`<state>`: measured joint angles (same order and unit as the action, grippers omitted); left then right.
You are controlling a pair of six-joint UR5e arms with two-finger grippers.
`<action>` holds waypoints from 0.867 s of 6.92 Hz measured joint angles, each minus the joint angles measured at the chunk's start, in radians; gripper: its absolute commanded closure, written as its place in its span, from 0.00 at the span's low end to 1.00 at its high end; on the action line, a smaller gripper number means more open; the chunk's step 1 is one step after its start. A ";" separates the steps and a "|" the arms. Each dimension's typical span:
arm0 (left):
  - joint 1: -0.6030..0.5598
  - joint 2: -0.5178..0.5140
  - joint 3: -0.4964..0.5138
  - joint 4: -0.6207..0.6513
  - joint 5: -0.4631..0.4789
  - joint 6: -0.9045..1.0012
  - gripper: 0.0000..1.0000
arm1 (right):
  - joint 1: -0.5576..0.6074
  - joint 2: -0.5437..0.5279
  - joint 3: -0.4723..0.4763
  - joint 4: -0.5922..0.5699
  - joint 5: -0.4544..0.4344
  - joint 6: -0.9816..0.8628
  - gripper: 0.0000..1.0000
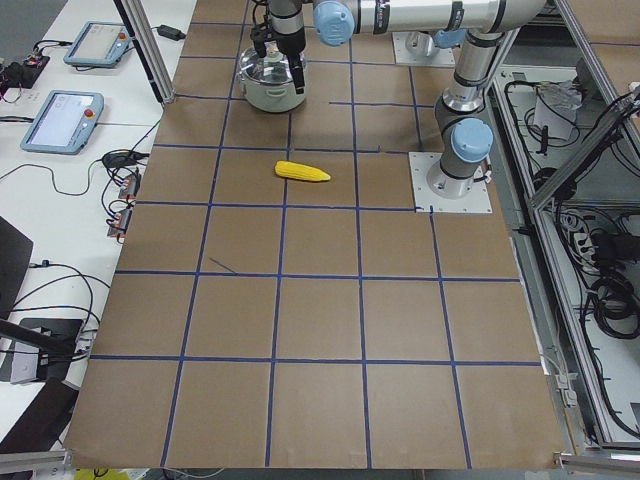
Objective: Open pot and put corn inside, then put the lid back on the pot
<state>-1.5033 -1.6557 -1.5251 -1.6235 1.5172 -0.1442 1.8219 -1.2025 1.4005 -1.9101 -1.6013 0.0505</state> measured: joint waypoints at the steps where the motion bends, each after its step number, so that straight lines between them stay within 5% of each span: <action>1: 0.000 0.001 0.001 0.000 0.000 0.001 0.00 | 0.021 0.029 -0.009 -0.012 -0.017 0.020 0.09; 6: 0.032 0.009 -0.066 0.049 0.010 0.139 0.00 | 0.056 0.092 -0.047 -0.030 -0.023 0.051 0.12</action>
<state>-1.4708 -1.6467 -1.5912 -1.5740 1.5276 -0.0053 1.8774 -1.1103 1.3536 -1.9403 -1.6243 0.1020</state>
